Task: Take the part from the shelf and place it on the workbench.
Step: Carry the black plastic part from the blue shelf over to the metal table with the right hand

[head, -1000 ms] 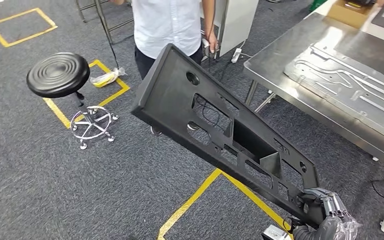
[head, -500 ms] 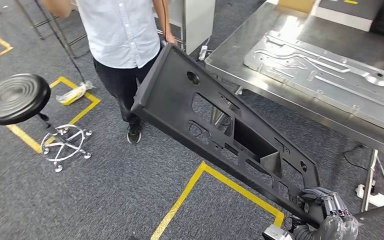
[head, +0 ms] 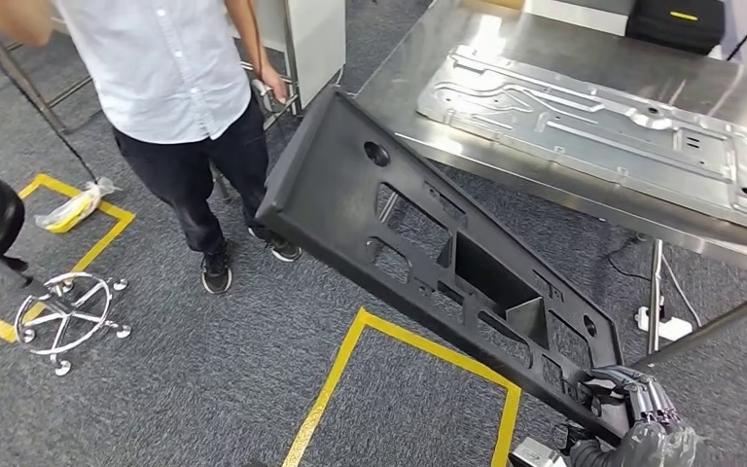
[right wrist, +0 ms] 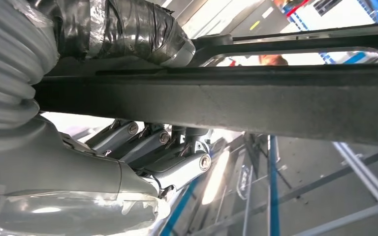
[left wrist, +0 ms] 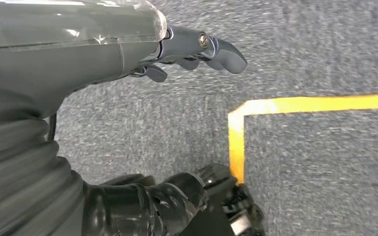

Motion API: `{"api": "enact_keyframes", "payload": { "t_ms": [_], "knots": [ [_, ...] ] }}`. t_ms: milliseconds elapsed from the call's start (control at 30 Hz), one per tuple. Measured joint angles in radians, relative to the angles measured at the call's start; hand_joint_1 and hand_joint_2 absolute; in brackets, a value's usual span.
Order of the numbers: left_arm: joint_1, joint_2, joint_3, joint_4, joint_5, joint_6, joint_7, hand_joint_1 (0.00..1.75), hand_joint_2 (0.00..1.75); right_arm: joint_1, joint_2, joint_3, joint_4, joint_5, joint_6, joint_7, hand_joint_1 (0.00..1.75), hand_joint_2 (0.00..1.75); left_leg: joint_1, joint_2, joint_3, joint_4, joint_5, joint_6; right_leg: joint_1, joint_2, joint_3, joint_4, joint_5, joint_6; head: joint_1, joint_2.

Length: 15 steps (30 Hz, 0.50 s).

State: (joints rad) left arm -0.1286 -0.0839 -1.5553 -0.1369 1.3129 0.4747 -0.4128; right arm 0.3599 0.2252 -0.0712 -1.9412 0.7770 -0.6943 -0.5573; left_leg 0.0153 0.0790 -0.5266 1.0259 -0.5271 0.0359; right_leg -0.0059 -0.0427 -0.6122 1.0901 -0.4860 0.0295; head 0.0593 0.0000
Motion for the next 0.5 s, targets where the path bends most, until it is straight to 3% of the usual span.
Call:
{"api": "enact_keyframes", "payload": {
  "t_ms": [67, 133, 167, 233, 300, 333, 367, 400, 500],
  "knots": [
    [-0.001, 0.000, 0.000, 0.000, 0.000, -0.003, -0.002, 0.00, 1.75, 0.000, -0.001, 0.000, 0.000, 0.002, 0.000, 0.000, 1.75, 1.75, -0.004, 0.015, 0.005, -0.001, -0.005, -0.009, 0.010, -0.019, 0.026, -0.054, 0.006, -0.010, 0.000, 0.000],
    [-0.002, 0.000, 0.000, 0.000, 0.000, -0.010, -0.005, 0.00, 1.75, 0.000, -0.001, 0.000, 0.000, 0.004, 0.000, 0.001, 1.75, 1.75, -0.006, 0.031, 0.013, -0.006, -0.007, -0.019, 0.011, 0.001, 0.024, -0.058, 0.009, -0.018, -0.001, 0.000],
    [-0.003, 0.000, 0.000, 0.000, 0.000, -0.013, -0.006, 0.00, 1.75, 0.001, -0.002, 0.000, 0.000, 0.005, 0.000, 0.001, 1.75, 1.75, -0.006, 0.026, 0.015, -0.005, -0.012, -0.025, 0.008, 0.010, 0.026, -0.063, 0.011, -0.023, -0.001, 0.000],
    [-0.006, 0.000, 0.000, 0.000, 0.000, -0.018, -0.009, 0.00, 1.75, 0.001, -0.002, 0.001, 0.000, 0.008, 0.000, 0.002, 1.75, 1.75, -0.004, -0.015, -0.003, 0.044, -0.048, -0.034, 0.000, 0.029, 0.033, -0.075, 0.018, -0.034, -0.003, 0.000],
    [-0.005, 0.001, 0.000, 0.000, 0.000, -0.020, -0.009, 0.00, 1.75, 0.000, -0.002, 0.004, 0.002, 0.010, 0.000, 0.002, 1.75, 1.75, -0.002, -0.061, -0.064, 0.168, -0.111, -0.037, -0.002, 0.050, 0.033, -0.077, 0.020, -0.040, -0.005, 0.000],
    [-0.002, 0.001, 0.000, 0.000, 0.000, -0.022, -0.009, 0.00, 1.75, 0.000, -0.002, 0.005, 0.003, 0.010, 0.000, 0.003, 1.75, 1.75, -0.002, -0.068, -0.094, 0.227, -0.131, -0.037, -0.001, 0.062, 0.032, -0.075, 0.020, -0.041, -0.005, 0.000],
    [0.001, 0.001, 0.000, 0.000, 0.000, -0.024, -0.009, 0.00, 1.75, 0.000, -0.002, 0.005, 0.005, 0.011, 0.000, 0.004, 1.75, 1.75, -0.002, -0.072, -0.114, 0.259, -0.133, -0.037, -0.001, 0.074, 0.032, -0.073, 0.019, -0.042, -0.006, 0.000],
    [0.003, 0.002, 0.000, 0.000, 0.000, -0.027, -0.009, 0.00, 1.75, 0.000, -0.002, 0.006, 0.007, 0.011, 0.000, 0.005, 1.75, 1.75, -0.002, -0.072, -0.116, 0.256, -0.113, -0.035, 0.000, 0.086, 0.032, -0.070, 0.018, -0.043, -0.006, 0.000],
    [0.002, 0.002, 0.000, 0.000, 0.001, -0.037, -0.009, 0.00, 1.75, 0.000, -0.006, 0.013, 0.014, 0.011, 0.000, 0.018, 1.75, 1.75, -0.003, -0.084, -0.051, 0.085, -0.007, -0.027, 0.001, 0.111, 0.032, -0.058, 0.011, -0.038, -0.006, 0.000]
  ]
}}
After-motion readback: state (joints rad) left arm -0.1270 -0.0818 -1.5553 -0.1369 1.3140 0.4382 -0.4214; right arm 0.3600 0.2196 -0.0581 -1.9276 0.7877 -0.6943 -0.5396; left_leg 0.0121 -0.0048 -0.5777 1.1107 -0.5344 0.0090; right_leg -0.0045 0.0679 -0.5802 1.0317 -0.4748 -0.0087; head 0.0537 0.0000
